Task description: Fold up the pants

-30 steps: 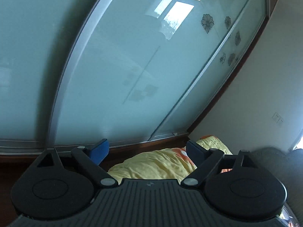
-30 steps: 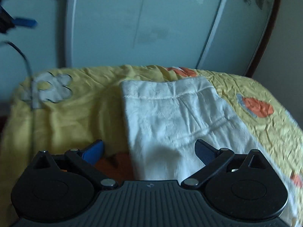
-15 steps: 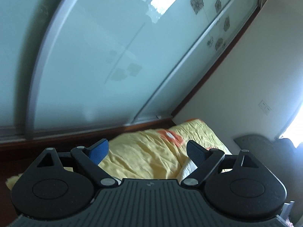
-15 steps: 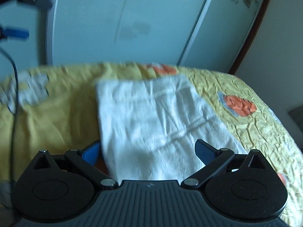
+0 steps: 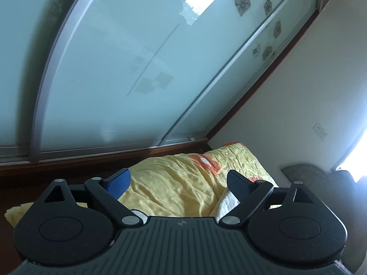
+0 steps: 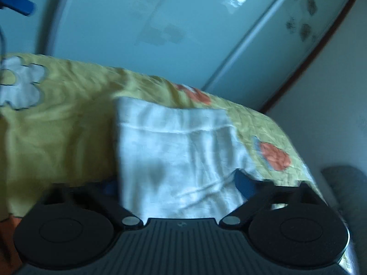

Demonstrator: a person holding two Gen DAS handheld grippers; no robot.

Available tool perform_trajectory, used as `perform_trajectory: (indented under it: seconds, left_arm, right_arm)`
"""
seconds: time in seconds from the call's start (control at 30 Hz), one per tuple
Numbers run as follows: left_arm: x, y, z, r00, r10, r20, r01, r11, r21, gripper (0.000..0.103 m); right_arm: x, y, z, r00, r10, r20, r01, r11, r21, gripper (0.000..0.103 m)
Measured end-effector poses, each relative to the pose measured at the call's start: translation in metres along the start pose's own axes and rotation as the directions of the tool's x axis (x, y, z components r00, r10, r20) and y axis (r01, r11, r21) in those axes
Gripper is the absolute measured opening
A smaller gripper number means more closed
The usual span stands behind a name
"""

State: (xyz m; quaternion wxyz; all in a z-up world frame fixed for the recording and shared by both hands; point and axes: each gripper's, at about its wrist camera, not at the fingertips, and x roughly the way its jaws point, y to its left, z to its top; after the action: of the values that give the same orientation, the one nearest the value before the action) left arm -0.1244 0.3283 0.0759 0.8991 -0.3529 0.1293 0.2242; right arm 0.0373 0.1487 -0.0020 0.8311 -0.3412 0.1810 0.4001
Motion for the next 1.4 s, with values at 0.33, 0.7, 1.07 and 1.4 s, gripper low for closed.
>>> perform_trajectory:
  seconds: [0.33,0.7,1.07,1.4]
  left_arm:
    - [0.045,-0.031,-0.014,0.957,-0.248,-0.149,0.211,0.952,-0.223,0.097]
    - [0.161,-0.081,-0.075,0.872,-0.208,-0.444,0.117,0.968,-0.223,0.05]
    - [0.142,-0.129,-0.073,0.915,-0.069,-0.397,0.182,0.95,0.252,0.02]
    - [0.072,-0.241,-0.2,0.896,-0.235,-0.378,0.443,0.546,0.711,0.02]
  right_arm:
    - [-0.026,-0.039,-0.009,0.993,0.045,0.111,-0.08,0.939,0.334,0.017]
    - [-0.027,-0.074,-0.038,0.975,0.155,0.161,-0.22,0.803,0.555,0.023]
    - [-0.057,-0.187,-0.125,0.904,0.281,0.323,-0.394,0.252,0.884,0.077]
    - [-0.087,-0.262,-0.215,0.835,0.244,0.494,-0.471,-0.149,0.87,0.099]
